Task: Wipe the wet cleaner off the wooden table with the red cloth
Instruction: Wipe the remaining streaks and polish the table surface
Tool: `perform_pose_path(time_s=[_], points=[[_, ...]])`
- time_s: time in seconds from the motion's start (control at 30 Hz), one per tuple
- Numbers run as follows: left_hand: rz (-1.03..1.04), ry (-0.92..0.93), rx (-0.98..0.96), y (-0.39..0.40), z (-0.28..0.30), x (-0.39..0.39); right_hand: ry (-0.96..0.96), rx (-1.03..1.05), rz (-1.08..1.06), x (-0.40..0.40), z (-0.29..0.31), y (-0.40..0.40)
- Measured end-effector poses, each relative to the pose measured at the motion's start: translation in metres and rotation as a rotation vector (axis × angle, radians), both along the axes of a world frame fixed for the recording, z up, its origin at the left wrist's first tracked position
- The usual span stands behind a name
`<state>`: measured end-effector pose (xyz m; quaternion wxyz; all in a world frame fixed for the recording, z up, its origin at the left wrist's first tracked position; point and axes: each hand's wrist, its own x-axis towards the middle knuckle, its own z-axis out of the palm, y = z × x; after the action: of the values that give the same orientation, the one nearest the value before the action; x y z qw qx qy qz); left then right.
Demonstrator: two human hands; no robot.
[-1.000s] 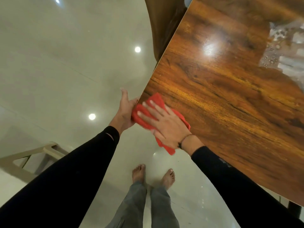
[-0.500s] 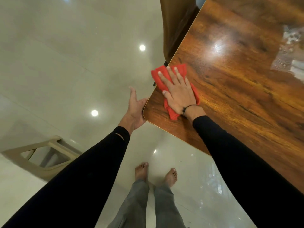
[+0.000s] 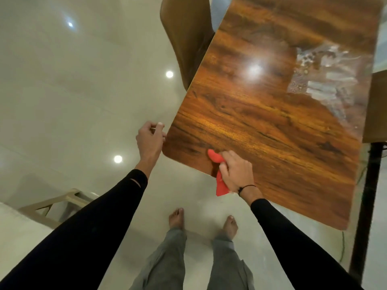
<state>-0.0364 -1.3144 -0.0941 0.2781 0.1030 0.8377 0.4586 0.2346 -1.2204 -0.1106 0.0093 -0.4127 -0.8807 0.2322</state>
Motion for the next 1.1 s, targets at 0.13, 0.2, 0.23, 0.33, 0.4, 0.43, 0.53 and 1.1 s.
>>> perform_pose_path(time_s=[0.13, 0.2, 0.23, 0.33, 0.4, 0.43, 0.53, 1.1], points=[[-0.294, -0.057, 0.061, 0.034, 0.028, 0.056, 0.193, -0.212, -0.449, 0.046, 0.033, 0.029], [-0.383, -0.071, 0.061, 0.048, 0.036, 0.092, 0.265, -0.300, -0.601, 0.070, 0.045, 0.044], [-0.393, -0.088, 0.069, 0.053, 0.039, 0.110, 0.300, -0.337, -0.670, 0.084, 0.050, 0.050], [-0.332, -0.141, 0.076, 0.064, 0.044, 0.165, 0.403, -0.468, -0.854, 0.131, 0.057, 0.065], [-0.262, -0.170, 0.086, 0.075, 0.050, 0.202, 0.457, -0.563, -0.966, 0.169, 0.060, 0.078], [-0.237, -0.180, 0.092, 0.082, 0.054, 0.222, 0.488, -0.593, -1.009, 0.189, 0.064, 0.084], [-0.224, -0.215, 0.113, 0.101, 0.071, 0.280, 0.541, -0.674, -1.096, 0.241, 0.078, 0.102], [-0.103, -0.572, 0.186, 0.231, 0.086, 0.419, 0.896, -1.207, -1.292, 0.303, 0.108, 0.223]])
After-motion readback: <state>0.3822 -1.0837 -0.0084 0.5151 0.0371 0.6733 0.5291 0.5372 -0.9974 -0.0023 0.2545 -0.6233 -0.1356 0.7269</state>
